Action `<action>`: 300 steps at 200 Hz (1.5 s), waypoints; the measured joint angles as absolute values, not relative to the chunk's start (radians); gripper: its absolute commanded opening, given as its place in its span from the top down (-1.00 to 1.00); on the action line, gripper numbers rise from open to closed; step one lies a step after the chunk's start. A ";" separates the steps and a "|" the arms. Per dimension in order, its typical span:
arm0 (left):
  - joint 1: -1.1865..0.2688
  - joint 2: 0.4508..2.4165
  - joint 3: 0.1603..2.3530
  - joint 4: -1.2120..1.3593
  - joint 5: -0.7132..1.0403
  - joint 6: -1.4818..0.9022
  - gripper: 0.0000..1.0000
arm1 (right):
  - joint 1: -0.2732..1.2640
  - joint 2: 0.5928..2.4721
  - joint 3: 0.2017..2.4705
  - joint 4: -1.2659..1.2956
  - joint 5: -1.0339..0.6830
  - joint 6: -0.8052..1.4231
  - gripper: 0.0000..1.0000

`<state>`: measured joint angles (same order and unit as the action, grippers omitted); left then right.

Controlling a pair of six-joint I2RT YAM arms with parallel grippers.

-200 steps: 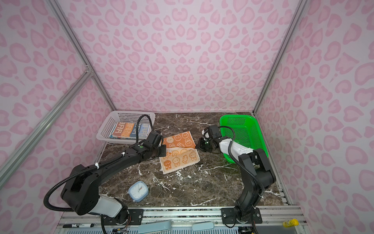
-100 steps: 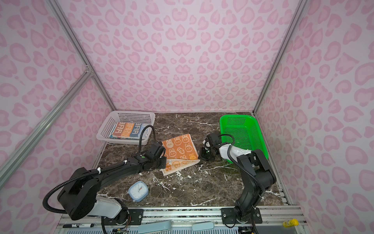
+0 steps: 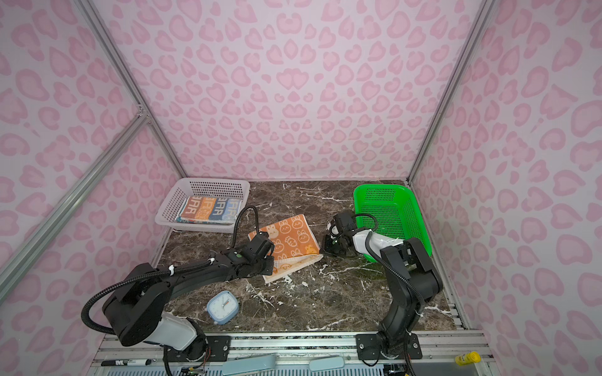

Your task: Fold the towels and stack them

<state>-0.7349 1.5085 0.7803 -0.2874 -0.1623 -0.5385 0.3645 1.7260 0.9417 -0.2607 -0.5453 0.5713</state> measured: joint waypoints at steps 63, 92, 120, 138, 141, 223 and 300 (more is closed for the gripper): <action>-0.753 1.395 0.732 -0.262 -0.184 -0.542 0.94 | 0.348 1.686 0.981 -0.289 -0.547 0.551 1.00; -0.754 1.378 0.707 -0.239 -0.186 -0.544 0.93 | 0.327 1.694 0.984 -0.294 -0.550 0.534 1.00; -0.763 1.398 0.680 -0.208 -0.179 -0.555 0.90 | 0.326 1.721 0.964 -0.289 -0.558 0.528 1.00; -0.773 1.420 0.676 -0.207 -0.181 -0.559 0.82 | 0.334 1.735 0.948 -0.285 -0.559 0.528 1.00; -0.773 1.423 0.676 -0.208 -0.182 -0.560 0.80 | 0.337 1.738 0.946 -0.283 -0.560 0.528 1.00; -0.787 1.379 0.677 -0.218 -0.244 -0.574 -0.04 | 0.352 1.710 0.956 -0.302 -0.560 0.512 0.22; -0.788 1.249 0.716 -0.222 -0.289 -0.584 -0.96 | 0.373 1.623 0.943 -0.265 -0.620 0.549 -0.48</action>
<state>-0.7876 1.2488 0.7158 -0.2218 -0.2886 -0.5838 0.3729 1.6234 0.9428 -0.2646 -0.6201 0.5491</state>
